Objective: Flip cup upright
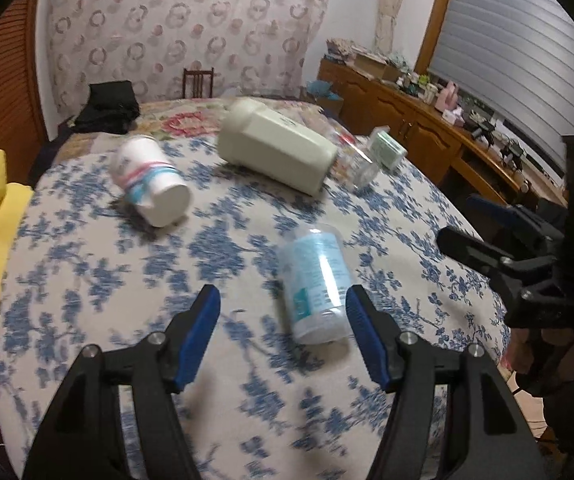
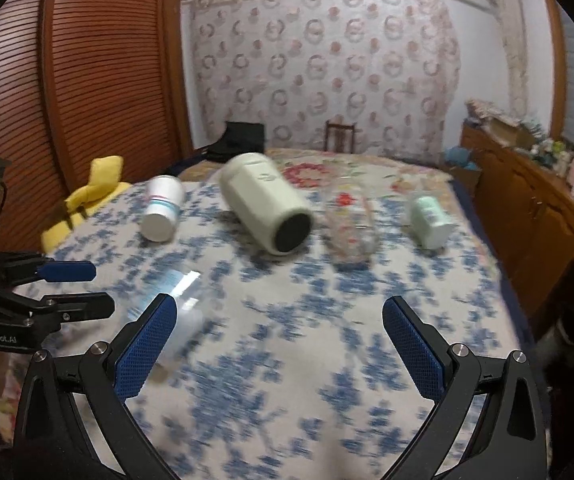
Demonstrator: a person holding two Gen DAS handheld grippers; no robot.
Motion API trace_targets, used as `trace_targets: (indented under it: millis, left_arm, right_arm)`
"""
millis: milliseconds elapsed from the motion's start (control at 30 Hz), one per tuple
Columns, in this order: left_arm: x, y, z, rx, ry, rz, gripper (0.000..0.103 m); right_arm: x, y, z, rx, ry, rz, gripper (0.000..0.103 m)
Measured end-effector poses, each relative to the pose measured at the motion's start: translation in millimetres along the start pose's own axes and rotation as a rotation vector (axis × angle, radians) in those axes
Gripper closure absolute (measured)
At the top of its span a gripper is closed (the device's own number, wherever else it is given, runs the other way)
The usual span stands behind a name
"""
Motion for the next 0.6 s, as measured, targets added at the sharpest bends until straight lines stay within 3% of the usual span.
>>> trace_targets:
  millis: [267,600]
  left_arm:
    - [-6,-20,54,0.068,-0.051,-0.039,0.038]
    - [-21,-20,85,0.092,-0.099,-0.039,0.038]
  right_arm:
    - [0,55,30,0.125,0.080,0.134,0.004]
    - [-16,97,39,0.148,0.113,0.301,0.009]
Point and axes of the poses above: each gripper's, at about its wrist camera, not at the fingertips, and y roughly the way its jaws point, z to its left, x to its top, the point moved 9 cm from there along y, roughly the way its jaws point, and after that the axes turned 14 degrees about x, right-handed, at the moved point
